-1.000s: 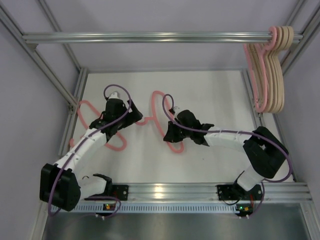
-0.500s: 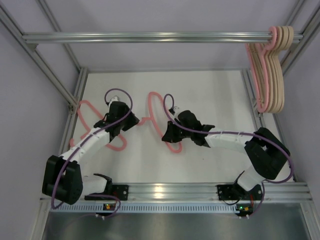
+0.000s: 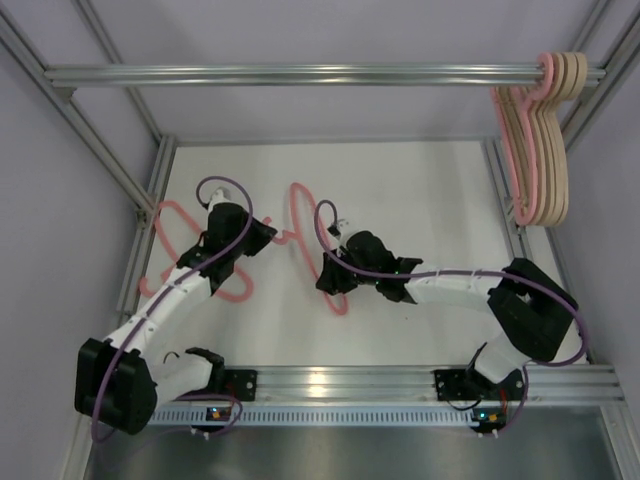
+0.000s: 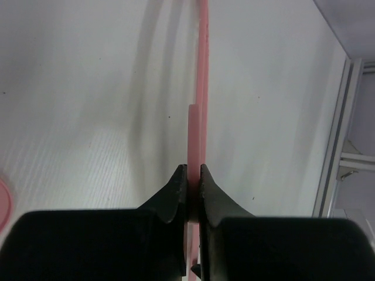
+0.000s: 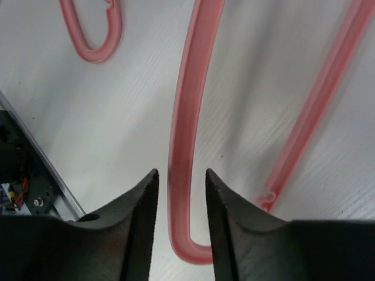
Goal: Organize the hangers
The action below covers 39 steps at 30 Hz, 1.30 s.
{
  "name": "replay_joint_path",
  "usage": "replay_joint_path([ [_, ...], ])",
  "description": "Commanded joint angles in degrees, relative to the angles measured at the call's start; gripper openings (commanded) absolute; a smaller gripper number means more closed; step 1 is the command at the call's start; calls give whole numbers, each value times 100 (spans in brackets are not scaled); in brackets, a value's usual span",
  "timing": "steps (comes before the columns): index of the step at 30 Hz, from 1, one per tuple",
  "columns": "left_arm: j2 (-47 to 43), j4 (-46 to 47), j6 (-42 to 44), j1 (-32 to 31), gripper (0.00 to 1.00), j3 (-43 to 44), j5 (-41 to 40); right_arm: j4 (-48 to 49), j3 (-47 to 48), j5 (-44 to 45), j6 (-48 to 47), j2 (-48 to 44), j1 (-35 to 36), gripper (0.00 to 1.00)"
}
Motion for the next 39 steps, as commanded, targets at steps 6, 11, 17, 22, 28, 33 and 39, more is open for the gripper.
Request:
replay_joint_path([
  [6,-511,31,-282,-9,0,-125,-273,-494,837,2233,-980,-161,906,65],
  [11,-670,-110,-317,-18,0,-73,-352,-530,1058,3392,-1401,181,1407,66],
  [17,-775,-224,-308,-27,0,-38,-387,-434,1278,3938,-1806,770,1715,60],
  [22,-793,-269,-300,-27,0,-11,-343,-355,1366,4274,-2000,1114,1926,45],
  [28,-819,-330,-203,-27,0,15,-325,-337,1348,4827,-2229,1211,2146,8],
  [33,-837,-444,-45,-27,21,200,-457,-363,1077,4907,-2185,720,2146,0],
  [39,-819,-585,394,-27,88,797,-676,-845,944,4380,-2255,-1,2059,0],
])
